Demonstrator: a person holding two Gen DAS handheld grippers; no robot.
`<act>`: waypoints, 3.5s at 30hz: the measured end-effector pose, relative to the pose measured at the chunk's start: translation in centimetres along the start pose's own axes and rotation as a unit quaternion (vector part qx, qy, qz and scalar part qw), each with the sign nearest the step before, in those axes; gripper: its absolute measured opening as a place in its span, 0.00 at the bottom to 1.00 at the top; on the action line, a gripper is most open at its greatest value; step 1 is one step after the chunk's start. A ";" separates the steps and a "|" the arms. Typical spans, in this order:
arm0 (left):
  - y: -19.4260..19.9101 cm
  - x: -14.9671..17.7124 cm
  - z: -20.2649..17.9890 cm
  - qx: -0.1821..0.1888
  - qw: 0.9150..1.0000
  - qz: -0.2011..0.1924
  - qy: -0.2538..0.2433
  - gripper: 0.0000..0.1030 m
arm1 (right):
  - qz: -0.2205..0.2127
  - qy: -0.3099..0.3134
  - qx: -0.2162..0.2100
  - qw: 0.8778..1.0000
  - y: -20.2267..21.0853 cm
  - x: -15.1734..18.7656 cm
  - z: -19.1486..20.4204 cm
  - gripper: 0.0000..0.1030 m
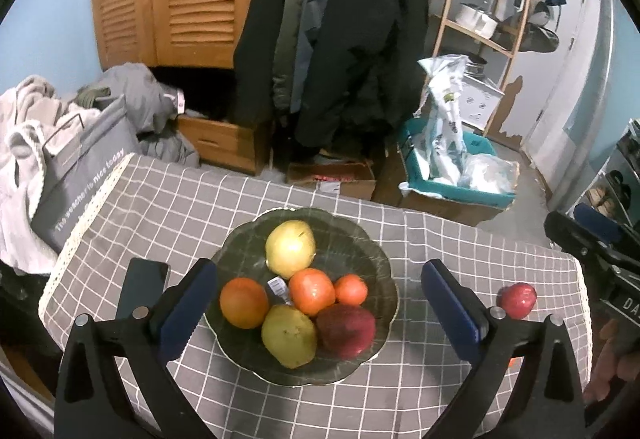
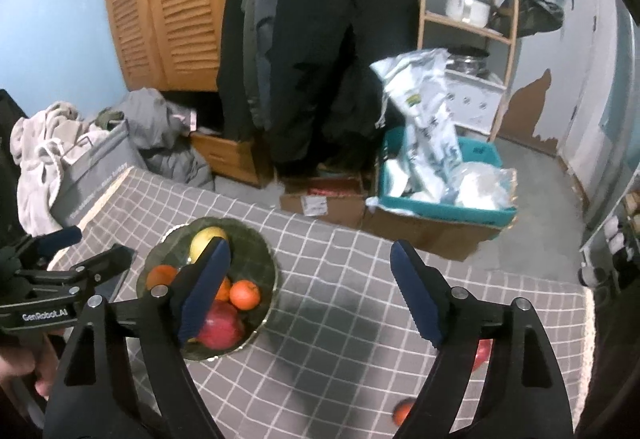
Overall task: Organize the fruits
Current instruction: 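Open both tools and withdraw them from the bowl toward the remaining fruit, then move the right tool down onto the last red apple and grasp it, then lift the red apple with the right tool while the left tool grasps the last tangerine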
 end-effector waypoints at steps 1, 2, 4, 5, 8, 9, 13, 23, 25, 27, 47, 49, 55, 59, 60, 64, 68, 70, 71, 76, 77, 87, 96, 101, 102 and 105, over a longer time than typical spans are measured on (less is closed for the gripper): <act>0.1 -0.1 -0.3 0.000 1.000 -0.002 -0.003 0.99 | -0.003 -0.001 0.004 1.000 0.5 0.1 -0.4 0.80; 0.3 -0.1 -0.7 0.001 1.000 -0.004 -0.006 0.99 | -0.005 -0.002 0.006 1.000 0.8 0.1 -0.7 0.80; 0.5 -0.2 -1.4 0.002 1.000 -0.007 -0.012 0.99 | -0.008 -0.005 0.012 1.000 1.4 0.2 -1.5 0.80; 0.7 -0.3 -1.7 0.004 1.000 -0.008 -0.015 0.99 | -0.010 -0.007 0.015 1.000 1.7 0.2 -2.0 0.80; 1.1 -0.5 -2.9 0.009 1.000 -0.013 -0.023 0.99 | -0.014 -0.014 0.022 1.000 2.5 0.4 -3.3 0.80; 1.2 -0.6 -3.3 0.010 1.000 -0.014 -0.026 0.99 | -0.015 -0.016 0.024 0.999 2.7 0.4 -3.7 0.80; 1.5 -0.8 -4.9 0.017 0.999 -0.018 -0.039 0.99 | -0.021 -0.025 0.035 0.999 3.8 0.8 -5.6 0.80; 0.8 -0.8 -8.4 0.036 0.998 -0.009 -0.059 0.99 | -0.020 -0.044 0.065 0.997 5.1 2.3 -9.9 0.81; 0.5 -0.7 -9.1 0.038 0.997 -0.006 -0.064 0.99 | -0.015 -0.050 0.070 0.996 4.9 2.7 -10.9 0.81; 0.1 -0.6 -9.9 0.040 0.997 -0.002 -0.068 0.99 | -0.010 -0.058 0.075 0.995 4.7 3.1 -11.8 0.81; -7.4 1.8 -14.2 0.040 0.992 0.076 -0.096 0.99 | 0.062 -0.088 0.105 0.989 0.2 7.6 -17.4 0.81; -8.4 2.2 -14.4 0.039 0.991 0.087 -0.097 0.99 | 0.076 -0.089 0.107 0.987 -0.9 8.4 -17.8 0.81; -11.9 3.5 -15.0 0.036 0.987 0.119 -0.098 0.99 | 0.128 -0.094 0.107 0.981 -4.8 11.0 -18.7 0.81; -14.3 4.6 -14.8 0.036 0.984 0.145 -0.094 0.99 | 0.163 -0.096 0.094 0.977 -7.5 12.7 -18.6 0.81; -14.9 4.8 -14.8 0.035 0.983 0.152 -0.093 0.99 | 0.171 -0.097 0.091 0.976 -8.1 13.1 -18.5 0.81; -17.1 5.9 -14.5 0.029 0.980 0.174 -0.091 0.99 | 0.195 -0.097 0.080 0.973 -10.3 14.2 -18.0 0.81; -19.0 6.7 -14.1 0.025 0.977 0.192 -0.086 0.99 | 0.213 -0.097 0.074 0.969 -12.1 15.0 -17.8 0.81; -19.6 6.9 -13.9 0.025 0.976 0.198 -0.084 0.99 | 0.221 -0.094 0.074 0.968 -13.0 15.3 -17.7 0.81; -19.9 7.0 -13.8 0.025 0.976 0.201 -0.082 0.99 | 0.224 -0.093 0.075 0.967 -13.4 15.4 -17.6 0.81; -21.3 7.5 -13.6 0.025 0.974 0.212 -0.076 0.99 | 0.244 -0.090 0.071 0.963 -15.5 16.3 -17.3 0.81; -21.6 7.7 -13.5 0.025 0.973 0.215 -0.076 0.99 | 0.247 -0.089 0.071 0.962 -15.8 16.5 -17.3 0.81; -23.2 8.8 -13.4 0.024 0.969 0.234 -0.074 0.99 | 0.267 -0.086 0.068 0.957 -18.2 17.6 -16.5 0.81; -23.4 8.9 -13.3 0.026 0.968 0.239 -0.073 0.99 | 0.285 -0.085 0.064 0.953 -19.4 18.4 -16.2 0.75; -23.1 9.0 -13.6 0.029 0.968 0.238 -0.078 0.99 | 0.282 -0.086 0.068 0.953 -19.1 18.5 -16.3 0.74; -22.9 9.0 -13.8 0.030 0.968 0.238 -0.080 0.99 | 0.282 -0.086 0.071 0.953 -19.0 18.6 -16.4 0.74; -22.5 9.2 -14.2 0.035 0.967 0.238 -0.084 0.99 | 0.278 -0.093 0.074 0.953 -18.2 18.8 -16.9 0.74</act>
Point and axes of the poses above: each gripper's, at about its wrist camera, not at the fingertips, and y roughly against the way its jaws point, z to its left, x to its underside, the point moved 4 cm from there along -y, roughly the way its jaws point, and after that the axes turned 15 degrees about x, right-handed, at the moved point
